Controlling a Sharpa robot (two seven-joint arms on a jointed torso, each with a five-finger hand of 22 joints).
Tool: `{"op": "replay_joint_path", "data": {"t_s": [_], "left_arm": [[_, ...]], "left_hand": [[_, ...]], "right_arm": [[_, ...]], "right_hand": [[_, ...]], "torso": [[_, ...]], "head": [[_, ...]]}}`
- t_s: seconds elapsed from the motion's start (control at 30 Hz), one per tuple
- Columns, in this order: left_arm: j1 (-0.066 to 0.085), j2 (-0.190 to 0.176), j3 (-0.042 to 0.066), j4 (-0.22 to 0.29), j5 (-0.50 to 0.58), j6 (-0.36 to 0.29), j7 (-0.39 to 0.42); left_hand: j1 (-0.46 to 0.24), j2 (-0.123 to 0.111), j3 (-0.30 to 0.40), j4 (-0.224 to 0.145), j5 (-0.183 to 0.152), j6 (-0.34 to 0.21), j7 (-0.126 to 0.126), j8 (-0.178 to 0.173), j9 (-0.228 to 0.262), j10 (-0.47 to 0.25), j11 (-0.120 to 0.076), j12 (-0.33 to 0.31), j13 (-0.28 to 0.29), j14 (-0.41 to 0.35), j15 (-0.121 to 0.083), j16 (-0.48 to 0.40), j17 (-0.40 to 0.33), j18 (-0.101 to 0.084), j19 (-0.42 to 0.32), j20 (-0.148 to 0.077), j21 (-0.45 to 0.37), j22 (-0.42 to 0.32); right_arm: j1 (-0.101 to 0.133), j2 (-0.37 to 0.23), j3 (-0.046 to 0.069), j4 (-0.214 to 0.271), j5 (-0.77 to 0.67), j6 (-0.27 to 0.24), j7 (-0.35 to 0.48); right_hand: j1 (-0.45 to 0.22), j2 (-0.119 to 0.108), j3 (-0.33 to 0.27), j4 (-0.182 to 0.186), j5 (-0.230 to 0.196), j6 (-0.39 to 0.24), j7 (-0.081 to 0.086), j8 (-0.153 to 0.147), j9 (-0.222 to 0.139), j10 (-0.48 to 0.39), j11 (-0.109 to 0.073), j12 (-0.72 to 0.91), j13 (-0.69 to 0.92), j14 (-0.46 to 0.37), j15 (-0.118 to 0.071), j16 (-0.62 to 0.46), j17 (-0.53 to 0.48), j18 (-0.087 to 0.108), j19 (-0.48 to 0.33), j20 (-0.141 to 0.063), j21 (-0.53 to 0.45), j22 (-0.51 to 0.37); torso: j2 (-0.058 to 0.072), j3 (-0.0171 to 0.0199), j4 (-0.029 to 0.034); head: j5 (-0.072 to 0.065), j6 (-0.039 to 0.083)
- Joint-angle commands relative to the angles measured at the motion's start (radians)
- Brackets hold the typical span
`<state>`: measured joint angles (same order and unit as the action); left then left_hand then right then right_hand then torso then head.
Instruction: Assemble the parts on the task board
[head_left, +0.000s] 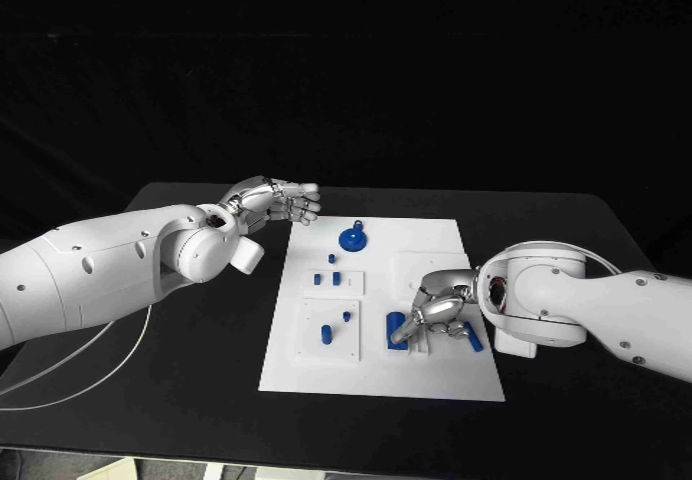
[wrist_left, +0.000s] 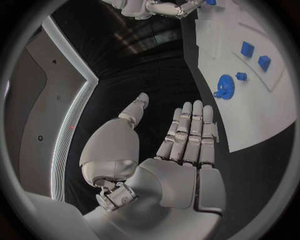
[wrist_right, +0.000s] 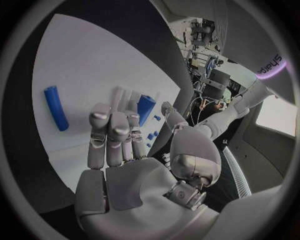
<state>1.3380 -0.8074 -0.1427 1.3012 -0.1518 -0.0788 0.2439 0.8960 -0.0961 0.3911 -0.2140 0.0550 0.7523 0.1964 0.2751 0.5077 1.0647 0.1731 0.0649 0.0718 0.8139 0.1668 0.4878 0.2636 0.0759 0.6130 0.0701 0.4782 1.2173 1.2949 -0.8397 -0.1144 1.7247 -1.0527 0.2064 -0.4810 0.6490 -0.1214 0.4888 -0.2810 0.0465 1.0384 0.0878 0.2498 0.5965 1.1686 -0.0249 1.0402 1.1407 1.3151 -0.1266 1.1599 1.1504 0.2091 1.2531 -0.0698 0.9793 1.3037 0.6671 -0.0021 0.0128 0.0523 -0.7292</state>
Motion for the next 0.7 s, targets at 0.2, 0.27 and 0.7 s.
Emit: {"op": "replay_joint_path", "data": {"t_s": [0.2, 0.27, 0.7], "left_arm": [[0.001, 0.003, 0.0, -0.002, -0.007, 0.017, 0.005], [0.001, 0.004, 0.0, -0.003, -0.007, 0.018, 0.005], [0.001, 0.003, 0.0, -0.003, -0.007, 0.017, 0.005]], "left_hand": [[-0.009, -0.003, -0.001, 0.007, -0.003, -0.006, 0.003, 0.007, -0.001, -0.005, -0.001, 0.004, -0.001, -0.006, 0.003, -0.004, 0.002, 0.011, 0.006, -0.001, -0.005, 0.002], [-0.009, -0.002, -0.001, 0.007, -0.003, -0.006, 0.003, 0.007, -0.001, -0.005, -0.001, 0.004, -0.001, -0.006, 0.003, -0.005, 0.002, 0.011, 0.006, -0.001, -0.005, 0.002], [-0.009, -0.002, 0.0, 0.008, -0.003, -0.006, 0.003, 0.007, -0.002, -0.005, 0.0, 0.004, -0.001, -0.006, 0.003, -0.005, 0.002, 0.011, 0.006, -0.001, -0.006, 0.002]], "right_arm": [[-0.01, 0.007, 0.0, 0.004, -0.05, 0.023, 0.012], [-0.014, 0.009, 0.0, 0.004, -0.059, 0.019, 0.008], [-0.016, 0.01, 0.0, -0.007, -0.064, -0.004, -0.024]], "right_hand": [[0.095, -0.012, -0.007, -0.008, 0.004, -0.006, -0.001, 0.0, -0.002, 0.002, 0.0, -0.008, 0.002, 0.003, -0.003, -0.009, -0.001, 0.053, 0.002, -0.002, -0.006, -0.005], [0.108, -0.014, -0.006, -0.008, 0.003, -0.005, -0.001, 0.0, -0.002, 0.002, 0.0, -0.009, 0.002, 0.003, -0.003, -0.009, -0.001, 0.053, 0.003, -0.001, -0.007, -0.006], [0.069, 0.048, 0.007, 0.058, 0.003, 0.002, -0.001, 0.0, -0.004, 0.009, 0.0, -0.012, 0.002, 0.005, -0.003, -0.01, -0.001, 0.053, 0.009, 0.008, -0.01, -0.012]], "torso": [[0.0, -0.0006, 0.0004], [0.001, -0.0009, 0.0001], [0.0, -0.0003, 0.0]], "head": [[-0.001, -0.003], [-0.001, -0.004], [0.0, -0.006]]}}
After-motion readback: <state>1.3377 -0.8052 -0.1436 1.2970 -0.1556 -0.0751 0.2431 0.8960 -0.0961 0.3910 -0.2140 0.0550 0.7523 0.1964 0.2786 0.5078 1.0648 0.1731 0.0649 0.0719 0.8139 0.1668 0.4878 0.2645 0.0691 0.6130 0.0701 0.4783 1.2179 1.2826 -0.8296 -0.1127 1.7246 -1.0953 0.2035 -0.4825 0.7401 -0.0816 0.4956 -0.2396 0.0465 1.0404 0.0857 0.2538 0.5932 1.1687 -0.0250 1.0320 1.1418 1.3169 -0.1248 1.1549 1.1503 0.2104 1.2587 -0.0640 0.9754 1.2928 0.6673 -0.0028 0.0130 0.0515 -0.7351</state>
